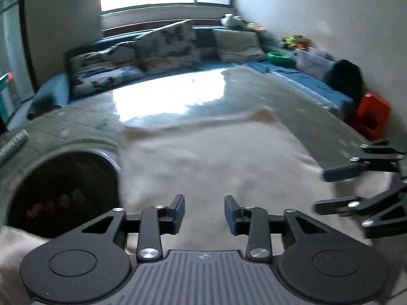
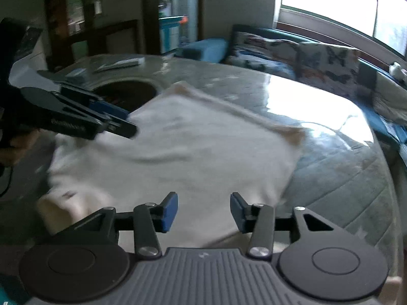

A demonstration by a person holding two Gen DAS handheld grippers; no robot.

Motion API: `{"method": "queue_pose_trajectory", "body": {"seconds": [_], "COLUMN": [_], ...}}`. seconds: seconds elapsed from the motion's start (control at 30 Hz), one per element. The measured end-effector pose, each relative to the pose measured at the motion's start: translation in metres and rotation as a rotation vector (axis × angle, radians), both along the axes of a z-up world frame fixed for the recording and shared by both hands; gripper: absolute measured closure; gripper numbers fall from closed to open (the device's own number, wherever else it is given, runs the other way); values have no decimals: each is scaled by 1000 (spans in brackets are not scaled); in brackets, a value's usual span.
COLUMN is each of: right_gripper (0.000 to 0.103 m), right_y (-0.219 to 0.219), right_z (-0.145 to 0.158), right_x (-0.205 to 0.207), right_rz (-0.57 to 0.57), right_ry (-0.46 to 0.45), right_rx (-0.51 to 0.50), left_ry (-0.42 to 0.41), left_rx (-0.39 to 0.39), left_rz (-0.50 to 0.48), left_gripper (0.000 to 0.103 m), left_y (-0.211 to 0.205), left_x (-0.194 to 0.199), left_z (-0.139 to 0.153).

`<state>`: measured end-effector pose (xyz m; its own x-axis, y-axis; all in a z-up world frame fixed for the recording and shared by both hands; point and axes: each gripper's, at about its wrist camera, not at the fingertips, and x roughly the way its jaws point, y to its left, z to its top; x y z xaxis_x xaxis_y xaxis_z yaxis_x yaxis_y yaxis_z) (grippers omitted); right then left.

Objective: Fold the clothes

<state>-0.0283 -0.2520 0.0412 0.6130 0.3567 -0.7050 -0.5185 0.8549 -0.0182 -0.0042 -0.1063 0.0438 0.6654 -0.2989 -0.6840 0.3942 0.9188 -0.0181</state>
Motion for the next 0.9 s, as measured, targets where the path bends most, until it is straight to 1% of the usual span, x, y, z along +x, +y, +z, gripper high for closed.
{"method": "queue_pose_trajectory", "body": {"seconds": [0.1, 0.17, 0.27, 0.3, 0.37, 0.5, 0.63, 0.7, 0.8, 0.83, 0.9], "right_gripper": [57, 57, 57, 57, 57, 57, 57, 58, 59, 64, 66], "right_y": [9, 11, 7, 2, -10, -40, -77, -97, -115, -123, -135], "right_z": [-5, -9, -16, -17, -15, -10, -15, -17, -19, -20, -18], "right_x": [-29, -42, -57, -60, -65, -72, -72, -73, -75, -75, -76], "right_rz": [38, 37, 8, -16, -60, -154, -281, -332, -407, -430, -478], "right_ry": [-24, -26, -18, -12, 3, 7, 21, 52, 27, 24, 24], "right_rx": [-36, -42, -37, -23, 16, 90, 119, 182, 133, 135, 157], "left_ry": [4, 20, 50, 38, 22, 26, 19, 22, 19, 18, 20], "left_rx": [7, 9, 7, 3, 18, 8, 21, 18, 25, 27, 30], "left_rz": [-29, -35, -14, -7, -4, 8, 9, 13, 12, 11, 11], "left_gripper": [63, 63, 62, 61, 60, 59, 58, 58, 56, 56, 55], "left_y": [-8, -10, -10, -9, -11, -7, -9, -9, -10, -10, -10], "left_x": [-30, -41, -50, -53, -59, -58, -59, -59, -59, -59, -59], "left_z": [-8, -15, -26, -27, -28, -28, -29, -29, -30, -30, -30]}}
